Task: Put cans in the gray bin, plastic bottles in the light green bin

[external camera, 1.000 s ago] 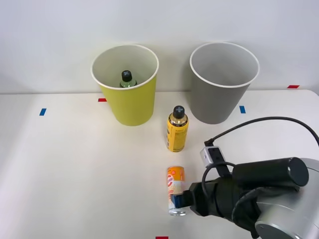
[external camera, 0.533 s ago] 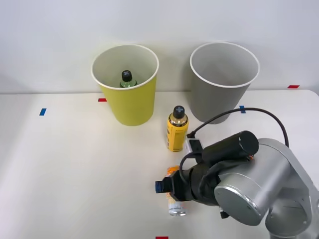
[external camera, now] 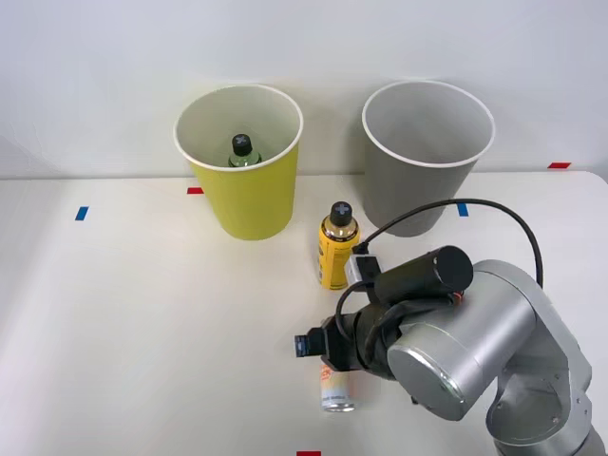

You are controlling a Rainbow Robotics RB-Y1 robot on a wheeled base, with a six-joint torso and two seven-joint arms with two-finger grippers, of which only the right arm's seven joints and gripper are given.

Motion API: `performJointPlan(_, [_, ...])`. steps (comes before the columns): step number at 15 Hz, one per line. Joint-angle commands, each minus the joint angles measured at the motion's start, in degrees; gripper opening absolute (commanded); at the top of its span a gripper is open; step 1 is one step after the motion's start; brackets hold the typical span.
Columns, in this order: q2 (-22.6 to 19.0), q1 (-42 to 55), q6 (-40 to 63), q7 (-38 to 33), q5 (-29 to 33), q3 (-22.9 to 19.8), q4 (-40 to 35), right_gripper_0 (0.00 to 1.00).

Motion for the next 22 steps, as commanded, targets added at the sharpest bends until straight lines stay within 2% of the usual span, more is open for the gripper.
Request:
performJointPlan(1, [1.9, 2.2, 0.1, 5.6, 5.5, 0.6, 0.0, 1.00])
performJointPlan(7, [10.2, 7.1, 1.1, 6.2, 14.8, -0.1, 0.5, 1.00])
performJointPlan(10, [13.9, 5.5, 1.0, 6.6, 18.2, -1.2, 5.8, 1.00])
performJointPlan(18, [13.7, 4.8, 1.5, 7.6, 17.4, -1.8, 6.5, 1.00])
performJointPlan(21, [12.3, 4.5, 1.6, 7.9, 16.8, -1.6, 6.5, 1.00])
performJointPlan(22, [10.8, 3.8, 1.5, 7.8, 16.3, -0.8, 6.5, 1.00])
